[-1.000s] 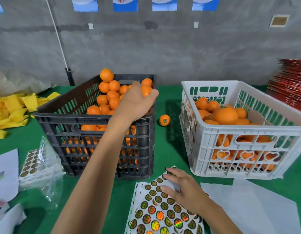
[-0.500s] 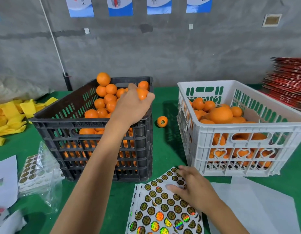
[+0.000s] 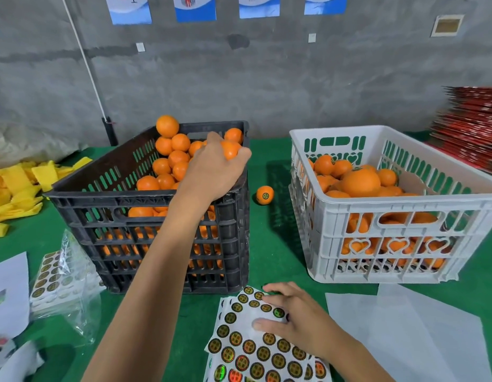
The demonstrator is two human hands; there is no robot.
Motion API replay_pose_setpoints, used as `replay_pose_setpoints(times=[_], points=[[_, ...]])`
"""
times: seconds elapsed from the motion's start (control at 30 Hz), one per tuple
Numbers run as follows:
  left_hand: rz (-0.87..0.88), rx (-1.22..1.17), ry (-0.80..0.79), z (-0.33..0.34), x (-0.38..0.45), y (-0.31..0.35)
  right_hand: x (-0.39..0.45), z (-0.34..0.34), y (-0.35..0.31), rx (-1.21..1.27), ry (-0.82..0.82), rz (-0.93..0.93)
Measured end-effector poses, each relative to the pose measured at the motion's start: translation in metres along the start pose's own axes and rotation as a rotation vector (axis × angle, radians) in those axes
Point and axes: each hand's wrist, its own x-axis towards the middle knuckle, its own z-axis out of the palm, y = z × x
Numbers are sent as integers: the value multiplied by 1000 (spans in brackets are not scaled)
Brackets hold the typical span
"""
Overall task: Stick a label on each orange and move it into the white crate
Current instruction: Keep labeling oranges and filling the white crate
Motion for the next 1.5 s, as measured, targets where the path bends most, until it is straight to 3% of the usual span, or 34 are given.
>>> replay_pose_setpoints(times=[0.23,0.5,0.93,1.23,1.5], points=[[10,11,7,0,-1,0,1,2,3,209,119,-19],[17,11,6,0,-2,-1,2,-3,6,475,99,78],[17,6,33,0,-1,-1,1,0,12,317,90,-8],[26,6,46,2,1,-3,3,0,12,480,125,66],[30,13,42,2,1,-3,5,3,15,339,146,16]])
